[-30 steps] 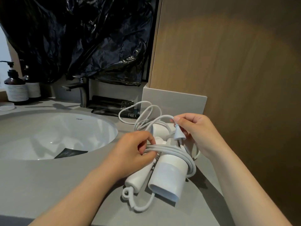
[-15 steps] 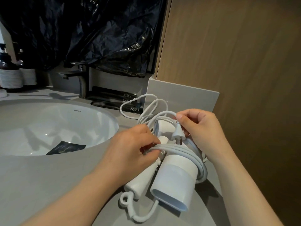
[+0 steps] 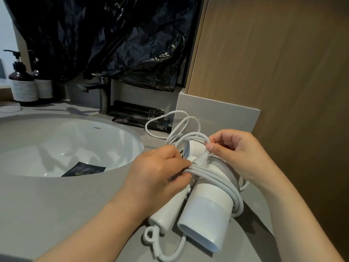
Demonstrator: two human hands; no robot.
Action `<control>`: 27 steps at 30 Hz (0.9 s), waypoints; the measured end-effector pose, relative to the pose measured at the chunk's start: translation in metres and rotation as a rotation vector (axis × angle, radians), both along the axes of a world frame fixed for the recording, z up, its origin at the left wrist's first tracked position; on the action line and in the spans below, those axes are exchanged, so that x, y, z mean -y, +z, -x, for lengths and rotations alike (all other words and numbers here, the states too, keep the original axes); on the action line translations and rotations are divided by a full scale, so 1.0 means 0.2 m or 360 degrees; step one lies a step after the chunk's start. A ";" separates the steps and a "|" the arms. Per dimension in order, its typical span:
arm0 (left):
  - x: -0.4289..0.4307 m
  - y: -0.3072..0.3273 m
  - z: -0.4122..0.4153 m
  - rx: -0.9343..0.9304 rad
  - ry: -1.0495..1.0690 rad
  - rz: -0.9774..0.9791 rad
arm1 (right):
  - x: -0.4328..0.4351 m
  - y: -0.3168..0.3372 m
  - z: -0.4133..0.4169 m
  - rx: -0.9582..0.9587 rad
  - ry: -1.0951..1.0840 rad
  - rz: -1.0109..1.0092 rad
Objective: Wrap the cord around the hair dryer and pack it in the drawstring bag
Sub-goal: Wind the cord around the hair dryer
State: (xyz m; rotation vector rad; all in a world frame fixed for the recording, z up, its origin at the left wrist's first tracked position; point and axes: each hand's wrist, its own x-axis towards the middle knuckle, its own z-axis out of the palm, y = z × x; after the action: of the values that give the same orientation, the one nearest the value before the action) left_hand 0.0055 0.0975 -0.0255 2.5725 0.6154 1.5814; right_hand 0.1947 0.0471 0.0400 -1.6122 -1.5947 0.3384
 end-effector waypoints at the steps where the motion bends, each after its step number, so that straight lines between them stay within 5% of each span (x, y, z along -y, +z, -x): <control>1: 0.00 0.00 0.00 0.0008 0.0009 -0.0003 | 0.00 0.00 -0.01 -0.0042 0.0011 0.0047; 20: -0.04 0.00 0.00 -0.0074 0.0002 -0.0019 | -0.02 -0.03 -0.01 -0.0314 0.0164 0.0236; 27: -0.06 0.01 0.01 -0.0237 -0.0008 -0.0271 | -0.03 -0.01 0.01 -0.0334 0.0228 0.0271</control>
State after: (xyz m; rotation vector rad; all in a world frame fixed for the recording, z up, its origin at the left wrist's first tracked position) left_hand 0.0029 0.1091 -0.0237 2.8334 0.5041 1.5128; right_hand 0.1934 0.0523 0.0375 -1.5341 -1.5560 0.7126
